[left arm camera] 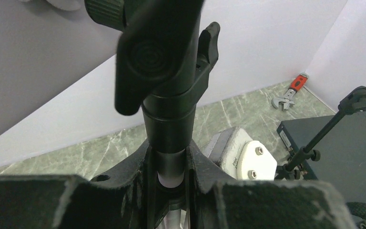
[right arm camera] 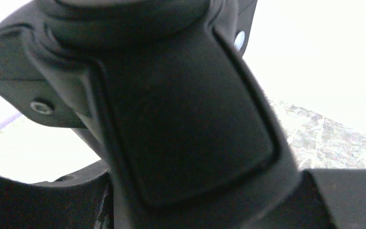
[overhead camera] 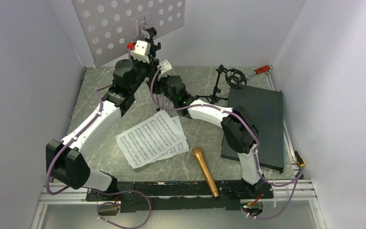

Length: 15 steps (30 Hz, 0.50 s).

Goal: Set up the instrument practice props

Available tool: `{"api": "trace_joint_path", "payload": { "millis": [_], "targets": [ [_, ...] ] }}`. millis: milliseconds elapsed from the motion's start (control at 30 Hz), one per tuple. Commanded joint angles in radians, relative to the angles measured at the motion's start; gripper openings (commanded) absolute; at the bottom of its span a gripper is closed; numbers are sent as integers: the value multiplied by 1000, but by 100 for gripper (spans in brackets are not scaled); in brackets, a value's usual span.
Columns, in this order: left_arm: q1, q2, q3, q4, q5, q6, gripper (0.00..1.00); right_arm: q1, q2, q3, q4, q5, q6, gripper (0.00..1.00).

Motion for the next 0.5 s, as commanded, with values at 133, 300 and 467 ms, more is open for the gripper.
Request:
{"api": "trace_joint_path", "payload": {
  "millis": [133, 300, 467],
  "targets": [
    [-173, -142, -19, -37, 329, -88, 3, -71, -54, -20, -150, -52, 48, 61],
    [-177, -142, -21, -50, 333, -82, 3, -71, -88, -47, -154, -86, 61, 83],
    [-181, -145, -20, -61, 319, -70, 3, -72, -140, -83, -151, -115, 64, 97]
  ]
}}
